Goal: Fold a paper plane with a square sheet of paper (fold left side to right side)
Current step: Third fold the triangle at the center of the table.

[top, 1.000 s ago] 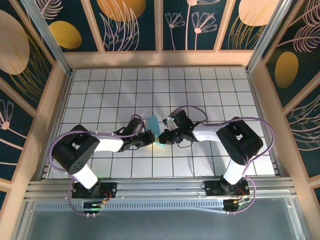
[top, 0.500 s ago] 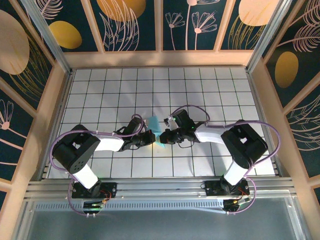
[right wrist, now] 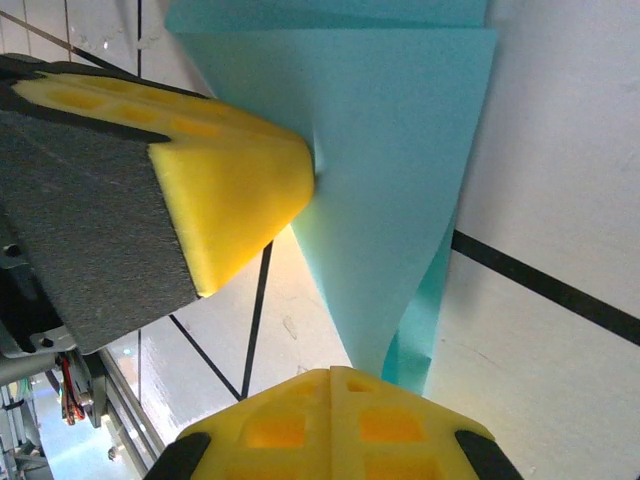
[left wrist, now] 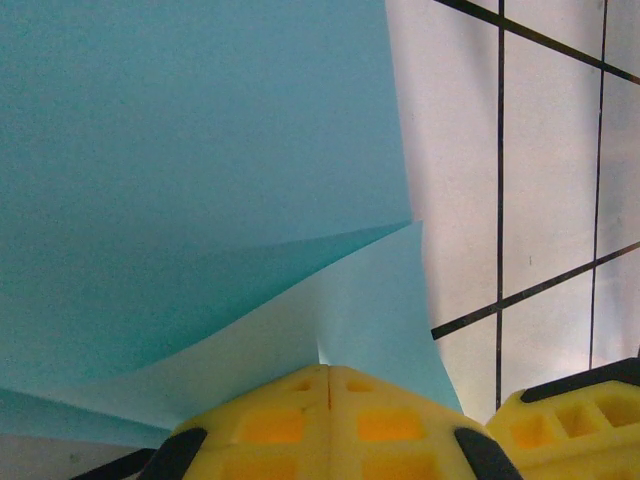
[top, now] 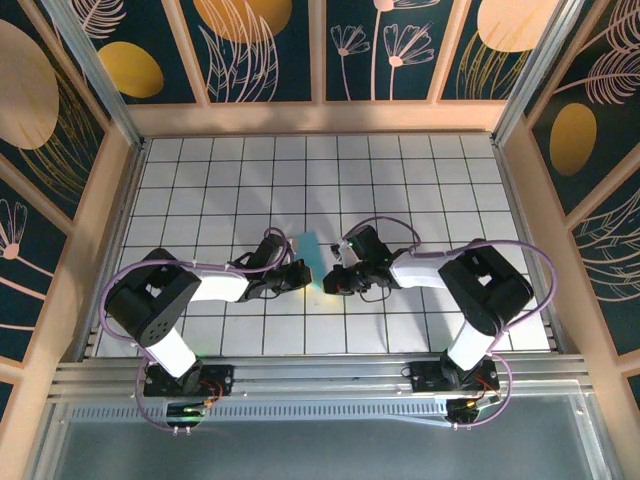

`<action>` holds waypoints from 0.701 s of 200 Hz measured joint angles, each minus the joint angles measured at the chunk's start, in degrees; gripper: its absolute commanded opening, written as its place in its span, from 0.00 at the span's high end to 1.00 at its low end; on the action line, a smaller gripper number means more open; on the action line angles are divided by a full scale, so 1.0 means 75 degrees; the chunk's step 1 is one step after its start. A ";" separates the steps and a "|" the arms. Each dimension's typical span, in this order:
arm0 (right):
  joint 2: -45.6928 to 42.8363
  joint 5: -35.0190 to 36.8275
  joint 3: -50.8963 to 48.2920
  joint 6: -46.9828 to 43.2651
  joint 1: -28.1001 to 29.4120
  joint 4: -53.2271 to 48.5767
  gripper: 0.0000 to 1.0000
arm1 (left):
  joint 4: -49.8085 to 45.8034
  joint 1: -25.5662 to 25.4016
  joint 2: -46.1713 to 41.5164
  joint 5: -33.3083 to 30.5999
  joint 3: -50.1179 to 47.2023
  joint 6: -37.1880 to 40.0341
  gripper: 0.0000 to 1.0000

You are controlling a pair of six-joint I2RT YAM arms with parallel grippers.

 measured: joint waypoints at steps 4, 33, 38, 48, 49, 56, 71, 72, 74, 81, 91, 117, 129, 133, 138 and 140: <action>0.0015 0.0000 0.0000 0.0000 0.0000 0.0000 1.00 | -0.0003 0.0000 0.0000 0.0000 0.0000 0.0000 0.98; 0.0064 0.0017 0.0003 0.0000 0.0000 0.0000 1.00 | -0.0015 0.0000 0.0000 0.0000 0.0009 0.0000 0.98; 0.0076 0.0026 0.0009 0.0000 0.0000 0.0000 1.00 | -0.0015 0.0000 0.0000 0.0000 0.0009 0.0000 0.98; 0.0093 0.0029 0.0017 0.0000 0.0000 0.0003 1.00 | -0.0015 0.0000 0.0000 0.0000 0.0009 0.0000 0.98; 0.0093 0.0029 0.0020 0.0000 0.0000 0.0003 1.00 | -0.0015 0.0000 0.0000 0.0000 0.0009 0.0000 0.98; 0.0111 0.0029 0.0023 0.0000 0.0000 0.0006 1.00 | -0.0017 0.0000 0.0000 0.0000 0.0009 0.0003 0.98; 0.0166 0.0032 0.0032 0.0000 0.0000 0.0006 1.00 | -0.0020 0.0000 0.0000 0.0000 0.0012 0.0003 0.98; 0.0169 0.0032 0.0035 0.0000 0.0000 0.0006 1.00 | -0.0020 0.0000 0.0000 0.0000 0.0012 0.0003 0.98; 0.0175 0.0032 0.0035 0.0000 0.0000 0.0006 1.00 | -0.0020 0.0000 0.0000 0.0000 0.0012 0.0003 0.98; 0.0207 0.0035 0.0035 0.0000 0.0000 0.0006 1.00 | -0.0020 0.0000 0.0000 0.0000 0.0012 0.0003 0.98; 0.0248 0.0038 0.0038 -0.0003 0.0000 0.0006 1.00 | -0.0023 0.0000 0.0000 0.0000 0.0012 0.0003 0.98; 0.0286 0.0047 0.0052 -0.0003 0.0000 -0.0003 1.00 | -0.0026 0.0000 0.0000 -0.0003 0.0015 0.0015 0.93; 0.0297 0.0052 0.0067 -0.0009 0.0000 -0.0032 1.00 | -0.0047 0.0000 -0.0017 -0.0006 0.0017 0.0052 0.91; 0.0300 0.0052 0.0073 -0.0009 0.0000 -0.0050 1.00 | -0.0079 0.0000 -0.0035 -0.0009 0.0020 0.0061 0.90; 0.0300 0.0052 0.0079 -0.0012 0.0000 -0.0061 1.00 | -0.0122 -0.0003 -0.0061 -0.0023 0.0026 0.0087 0.88; 0.0300 0.0052 0.0082 -0.0015 0.0000 -0.0067 1.00 | -0.0157 -0.0003 -0.0073 -0.0032 0.0029 0.0085 0.88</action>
